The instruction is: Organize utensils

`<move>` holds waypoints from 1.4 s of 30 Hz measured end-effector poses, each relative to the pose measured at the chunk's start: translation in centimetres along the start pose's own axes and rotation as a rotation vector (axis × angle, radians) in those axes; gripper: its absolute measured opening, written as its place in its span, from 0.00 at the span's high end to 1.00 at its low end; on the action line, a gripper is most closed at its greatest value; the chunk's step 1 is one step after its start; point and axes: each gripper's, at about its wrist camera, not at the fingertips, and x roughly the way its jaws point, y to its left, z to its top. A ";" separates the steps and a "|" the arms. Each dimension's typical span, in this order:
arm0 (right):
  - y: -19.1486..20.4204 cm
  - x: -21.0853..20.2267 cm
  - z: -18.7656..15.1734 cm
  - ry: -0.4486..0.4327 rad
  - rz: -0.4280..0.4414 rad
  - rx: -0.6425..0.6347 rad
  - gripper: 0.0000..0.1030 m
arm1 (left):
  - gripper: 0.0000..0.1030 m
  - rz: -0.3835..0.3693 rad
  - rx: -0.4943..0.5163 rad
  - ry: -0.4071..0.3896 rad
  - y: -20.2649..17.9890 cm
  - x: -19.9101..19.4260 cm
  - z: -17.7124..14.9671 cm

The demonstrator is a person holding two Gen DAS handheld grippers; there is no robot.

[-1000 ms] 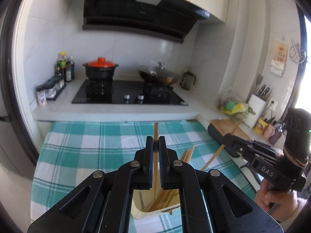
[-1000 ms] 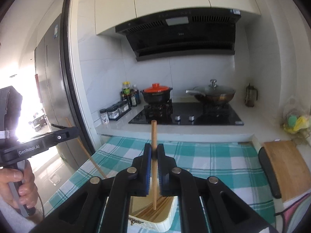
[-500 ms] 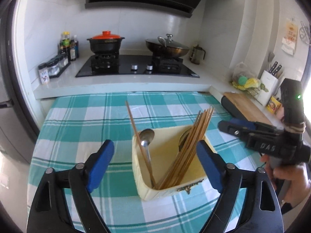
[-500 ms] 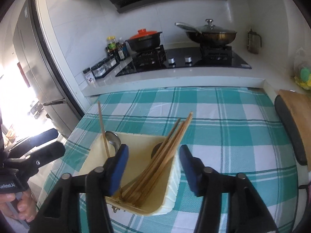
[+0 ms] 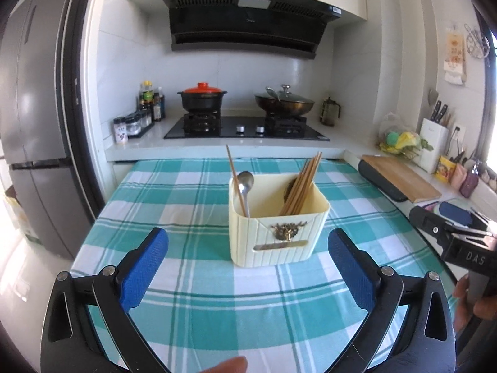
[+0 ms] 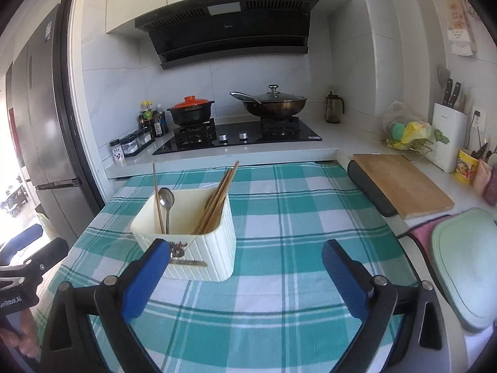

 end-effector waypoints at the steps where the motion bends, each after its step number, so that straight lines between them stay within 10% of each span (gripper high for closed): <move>1: 0.1 -0.4 -0.4 0.011 0.011 -0.002 0.03 | 0.00 0.010 0.000 0.001 -0.2 -0.3 -0.2; 6: 0.7 -3.2 -1.4 -0.021 0.025 -0.021 0.03 | 0.00 0.143 0.032 -0.008 -1.2 -1.1 -0.8; 42: 5.0 -7.4 -1.8 -0.046 0.029 -0.135 0.01 | 0.00 0.165 0.029 0.026 -1.1 -4.6 -1.3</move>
